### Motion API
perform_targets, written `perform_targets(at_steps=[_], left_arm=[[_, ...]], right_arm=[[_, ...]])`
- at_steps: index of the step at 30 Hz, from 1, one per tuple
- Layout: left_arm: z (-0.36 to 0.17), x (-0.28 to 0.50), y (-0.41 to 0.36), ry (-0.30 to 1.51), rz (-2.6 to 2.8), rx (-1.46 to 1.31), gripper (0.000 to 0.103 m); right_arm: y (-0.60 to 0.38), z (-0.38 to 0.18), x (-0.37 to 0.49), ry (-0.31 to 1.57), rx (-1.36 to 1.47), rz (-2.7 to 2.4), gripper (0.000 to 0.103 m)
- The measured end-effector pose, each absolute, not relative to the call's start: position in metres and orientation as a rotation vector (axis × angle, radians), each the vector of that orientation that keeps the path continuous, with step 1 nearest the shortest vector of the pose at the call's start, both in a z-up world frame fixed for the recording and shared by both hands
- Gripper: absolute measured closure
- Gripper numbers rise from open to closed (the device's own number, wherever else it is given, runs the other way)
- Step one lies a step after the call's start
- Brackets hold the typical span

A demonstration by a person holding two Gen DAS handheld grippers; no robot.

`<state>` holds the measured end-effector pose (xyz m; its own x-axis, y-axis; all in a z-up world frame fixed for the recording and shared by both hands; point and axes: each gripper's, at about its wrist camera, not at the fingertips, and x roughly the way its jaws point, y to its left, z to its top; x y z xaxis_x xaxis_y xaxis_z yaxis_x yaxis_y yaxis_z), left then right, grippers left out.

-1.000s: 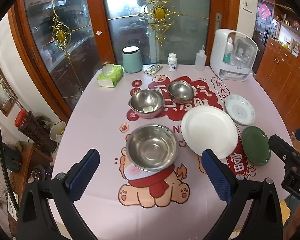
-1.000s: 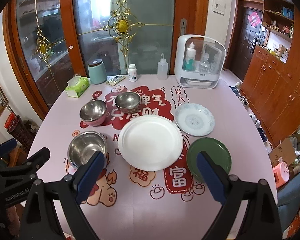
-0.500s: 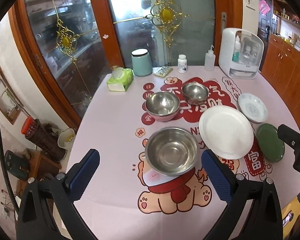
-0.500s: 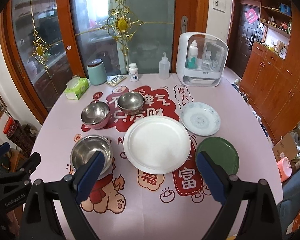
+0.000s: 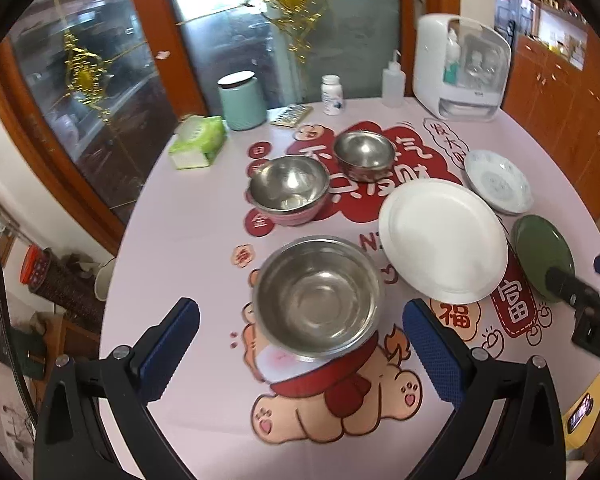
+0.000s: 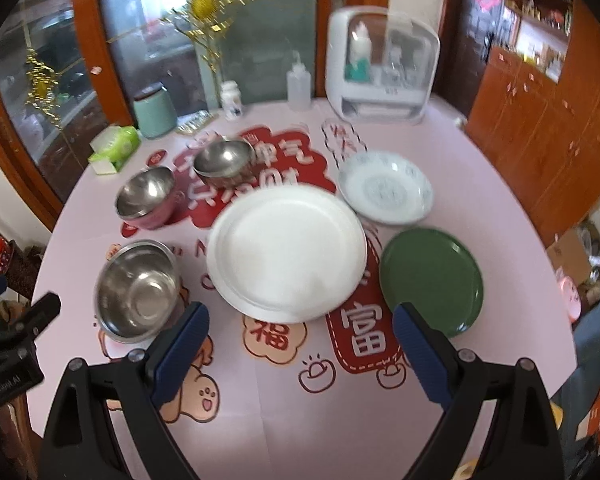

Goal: Organize plates and bowls

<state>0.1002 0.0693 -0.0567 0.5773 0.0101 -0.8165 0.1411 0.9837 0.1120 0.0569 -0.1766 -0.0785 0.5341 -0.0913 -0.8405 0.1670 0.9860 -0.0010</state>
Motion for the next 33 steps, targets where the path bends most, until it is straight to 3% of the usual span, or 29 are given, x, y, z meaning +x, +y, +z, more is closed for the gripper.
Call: perform_targets(at_steps=[11, 18, 25, 27, 33], left_arm=[[-0.092, 0.188, 0.002, 0.993, -0.165, 0.230, 0.002], [-0.141, 0.245, -0.029, 1.111, -0.205, 0.257, 0.002], [-0.185, 0.290, -0.035, 1.256, -0.244, 0.212, 0.004], [-0.194, 0.298, -0.036, 1.288, -0.242, 0.203, 0.005], [-0.214, 0.313, -0.038, 1.367, -0.267, 0.182, 0.009]], right_arm=[[-0.223, -0.127, 0.107, 1.101, 0.104, -0.132, 0.016], [-0.252, -0.152, 0.161, 1.197, 0.132, -0.073, 0.031], [-0.281, -0.174, 0.209, 1.290, 0.189, -0.005, 0.033], [-0.286, -0.179, 0.217, 1.313, 0.200, 0.006, 0.039], [-0.299, -0.196, 0.237, 1.372, 0.221, 0.046, 0.044]])
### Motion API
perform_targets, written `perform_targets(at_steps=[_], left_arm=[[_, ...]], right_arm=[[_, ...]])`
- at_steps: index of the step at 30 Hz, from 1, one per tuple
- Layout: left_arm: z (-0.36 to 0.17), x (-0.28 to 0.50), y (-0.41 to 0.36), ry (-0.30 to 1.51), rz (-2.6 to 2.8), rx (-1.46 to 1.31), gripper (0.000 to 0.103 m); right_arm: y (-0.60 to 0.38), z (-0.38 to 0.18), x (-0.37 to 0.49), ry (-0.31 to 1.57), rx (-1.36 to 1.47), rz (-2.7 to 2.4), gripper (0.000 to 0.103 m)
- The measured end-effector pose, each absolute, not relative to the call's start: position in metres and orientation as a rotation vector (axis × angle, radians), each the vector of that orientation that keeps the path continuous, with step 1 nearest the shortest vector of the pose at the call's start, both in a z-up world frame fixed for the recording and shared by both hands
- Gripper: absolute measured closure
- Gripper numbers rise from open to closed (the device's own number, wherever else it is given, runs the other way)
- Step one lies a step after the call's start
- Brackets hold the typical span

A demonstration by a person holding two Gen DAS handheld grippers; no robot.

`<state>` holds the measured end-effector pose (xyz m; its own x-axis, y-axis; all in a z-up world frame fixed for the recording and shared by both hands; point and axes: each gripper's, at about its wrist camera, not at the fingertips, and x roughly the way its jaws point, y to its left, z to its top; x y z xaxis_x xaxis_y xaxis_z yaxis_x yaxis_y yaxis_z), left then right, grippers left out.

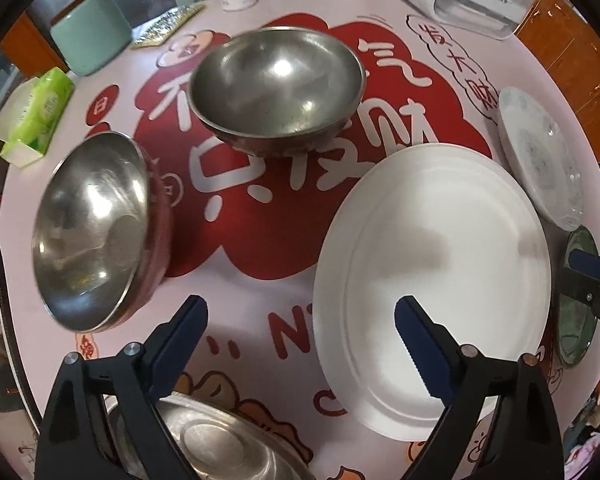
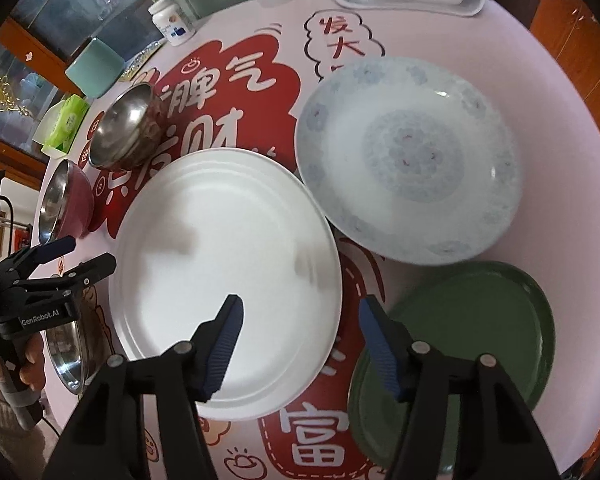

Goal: Organize plates and bowls

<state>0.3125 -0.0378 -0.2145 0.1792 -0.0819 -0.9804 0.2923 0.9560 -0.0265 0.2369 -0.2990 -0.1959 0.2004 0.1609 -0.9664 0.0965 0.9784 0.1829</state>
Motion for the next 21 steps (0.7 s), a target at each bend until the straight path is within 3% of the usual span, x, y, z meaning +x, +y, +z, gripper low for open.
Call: perform_targets(at_steps=[5, 11, 13, 17, 19, 21], left_arm=[[-0.223, 0.316, -0.044, 1.408, -0.292, 0.180, 0.013], [-0.234, 0.316, -0.049, 1.462, -0.327, 0.187, 0.020], [-0.239, 0.317, -0.050, 1.483, -0.334, 0.179, 0.030], [-0.246, 0.315, -0.050, 1.525, -0.350, 0.144, 0.035], [-0.250, 0.313, -0.050, 1.541, -0.362, 0.136, 0.045], [-0.250, 0.311, -0.052, 1.538, -0.365, 0.144, 0.049]], right_arm=[[-0.305, -0.206, 0.246, 1.404, 0.252, 0.078, 0.044], [-0.307, -0.219, 0.253, 1.447, 0.267, 0.113, 0.055], [-0.306, -0.223, 0.253, 1.457, 0.261, 0.117, 0.058], [-0.304, -0.226, 0.253, 1.466, 0.250, 0.124, 0.066], [-0.302, -0.226, 0.253, 1.466, 0.245, 0.133, 0.069], [-0.300, -0.226, 0.253, 1.467, 0.247, 0.145, 0.077]])
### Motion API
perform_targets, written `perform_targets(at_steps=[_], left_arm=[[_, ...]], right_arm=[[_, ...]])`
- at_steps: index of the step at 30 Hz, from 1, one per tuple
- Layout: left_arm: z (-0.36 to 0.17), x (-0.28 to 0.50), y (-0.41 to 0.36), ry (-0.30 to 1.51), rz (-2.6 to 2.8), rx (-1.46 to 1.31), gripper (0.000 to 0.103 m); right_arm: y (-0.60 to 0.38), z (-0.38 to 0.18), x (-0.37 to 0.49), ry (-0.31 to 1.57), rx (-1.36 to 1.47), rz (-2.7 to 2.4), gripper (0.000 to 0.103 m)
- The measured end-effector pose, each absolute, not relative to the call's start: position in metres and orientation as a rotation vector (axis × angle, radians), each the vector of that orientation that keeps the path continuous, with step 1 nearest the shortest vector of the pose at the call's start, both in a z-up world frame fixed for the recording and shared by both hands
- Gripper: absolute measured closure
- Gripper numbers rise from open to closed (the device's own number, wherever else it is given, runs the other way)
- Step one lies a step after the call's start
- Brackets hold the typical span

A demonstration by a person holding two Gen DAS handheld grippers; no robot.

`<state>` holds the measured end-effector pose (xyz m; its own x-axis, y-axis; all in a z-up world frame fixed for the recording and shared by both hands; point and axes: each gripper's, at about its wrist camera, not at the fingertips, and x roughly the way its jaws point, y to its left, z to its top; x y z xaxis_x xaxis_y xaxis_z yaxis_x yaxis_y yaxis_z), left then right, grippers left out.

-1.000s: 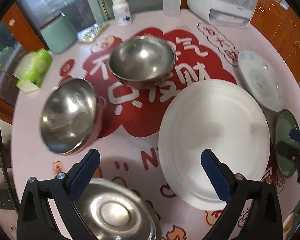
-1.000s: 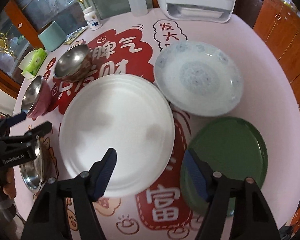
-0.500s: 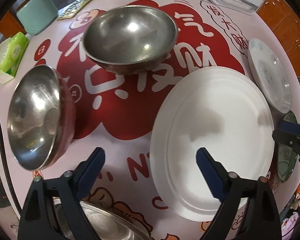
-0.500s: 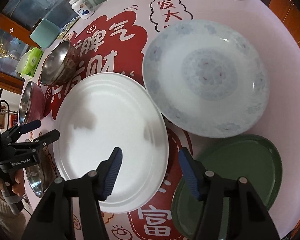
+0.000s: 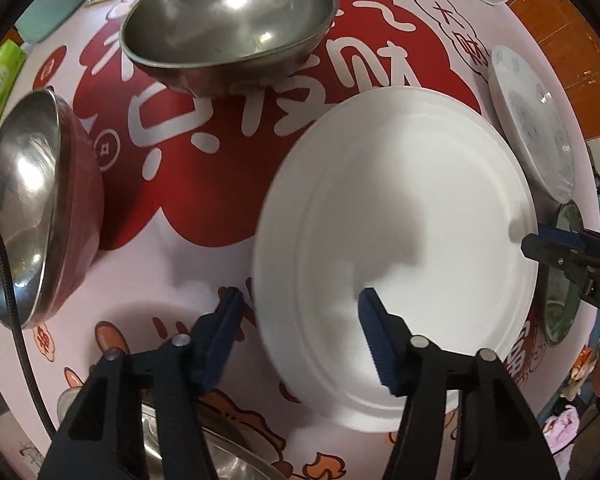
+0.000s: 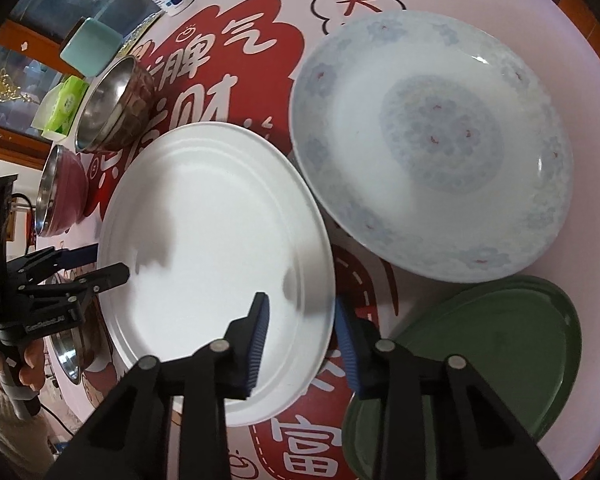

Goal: Organize plates and bowls

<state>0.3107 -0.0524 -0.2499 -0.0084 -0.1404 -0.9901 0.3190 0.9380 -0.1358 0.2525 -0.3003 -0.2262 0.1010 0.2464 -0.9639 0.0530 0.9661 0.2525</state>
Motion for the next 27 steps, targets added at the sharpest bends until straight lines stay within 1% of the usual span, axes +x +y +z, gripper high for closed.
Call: perform_targets(at_steps=[6, 8, 10, 20, 22, 27], left_arm=[[-0.252, 0.308, -0.053, 1.546, -0.357, 0.102, 0.050], [-0.248, 0.304, -0.053, 1.536, -0.348, 0.113, 0.053], [-0.232, 0.301, -0.053, 1.521, -0.345, 0.124, 0.055], [-0.168, 0.267, -0.050, 1.433, -0.343, 0.146, 0.056], [-0.156, 0.252, -0.060, 1.420, -0.345, 0.139, 0.056], [-0.134, 0.216, -0.048, 1.395, -0.372, 0.129, 0.056]], right_arm=[[-0.295, -0.227, 0.250, 1.468, 0.189, 0.109, 0.077], [-0.295, -0.226, 0.248, 1.468, 0.182, 0.098, 0.077], [-0.295, -0.222, 0.245, 1.459, 0.169, 0.089, 0.077], [-0.290, -0.178, 0.220, 1.391, 0.109, 0.090, 0.077], [-0.290, -0.168, 0.211, 1.378, 0.103, 0.095, 0.077], [-0.289, -0.149, 0.180, 1.360, 0.082, 0.107, 0.077]])
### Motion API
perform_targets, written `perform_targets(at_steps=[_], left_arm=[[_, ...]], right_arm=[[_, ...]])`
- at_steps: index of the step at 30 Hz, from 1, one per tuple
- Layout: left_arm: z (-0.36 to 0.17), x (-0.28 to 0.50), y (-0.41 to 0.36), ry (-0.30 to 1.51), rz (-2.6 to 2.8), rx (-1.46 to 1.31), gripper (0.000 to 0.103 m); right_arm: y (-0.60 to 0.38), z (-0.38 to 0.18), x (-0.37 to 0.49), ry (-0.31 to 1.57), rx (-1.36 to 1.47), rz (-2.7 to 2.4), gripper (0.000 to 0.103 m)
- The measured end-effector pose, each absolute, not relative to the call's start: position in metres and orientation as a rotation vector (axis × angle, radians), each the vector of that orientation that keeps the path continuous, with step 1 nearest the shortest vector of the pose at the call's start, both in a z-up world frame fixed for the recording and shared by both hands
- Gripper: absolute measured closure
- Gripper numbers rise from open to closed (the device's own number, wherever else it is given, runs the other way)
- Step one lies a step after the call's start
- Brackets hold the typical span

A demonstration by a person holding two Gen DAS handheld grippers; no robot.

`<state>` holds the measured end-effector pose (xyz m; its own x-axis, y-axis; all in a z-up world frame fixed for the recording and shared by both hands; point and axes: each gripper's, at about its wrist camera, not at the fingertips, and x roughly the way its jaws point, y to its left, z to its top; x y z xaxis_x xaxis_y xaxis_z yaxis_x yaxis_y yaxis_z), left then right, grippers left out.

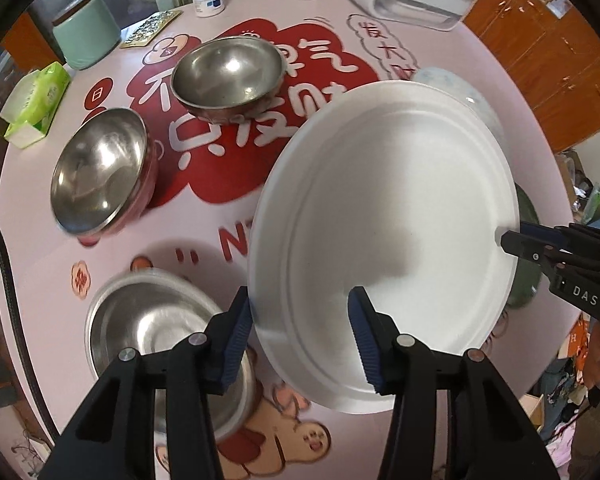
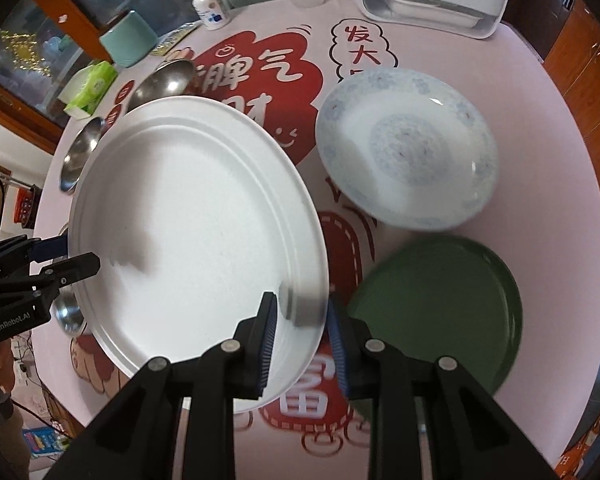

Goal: Organize plates and bowls

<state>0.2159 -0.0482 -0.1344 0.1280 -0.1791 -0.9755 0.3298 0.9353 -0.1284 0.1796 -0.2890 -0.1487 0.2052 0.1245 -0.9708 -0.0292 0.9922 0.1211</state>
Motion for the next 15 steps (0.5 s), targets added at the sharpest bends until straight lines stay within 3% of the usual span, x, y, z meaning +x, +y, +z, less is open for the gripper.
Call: perform_targets(at_steps=[8, 15], left_arm=[[-0.137, 0.145, -0.066, 1.426, -0.436, 0.157, 0.056], [-0.186, 0.077, -0.084, 1.562, -0.489, 0.171, 0.056]], right_arm=[[-0.295, -0.152, 0.115, 1.409, 0.036, 0.094, 0.077], [-0.312, -0.191, 0.068, 1.512, 0.034, 0.063, 0.077]])
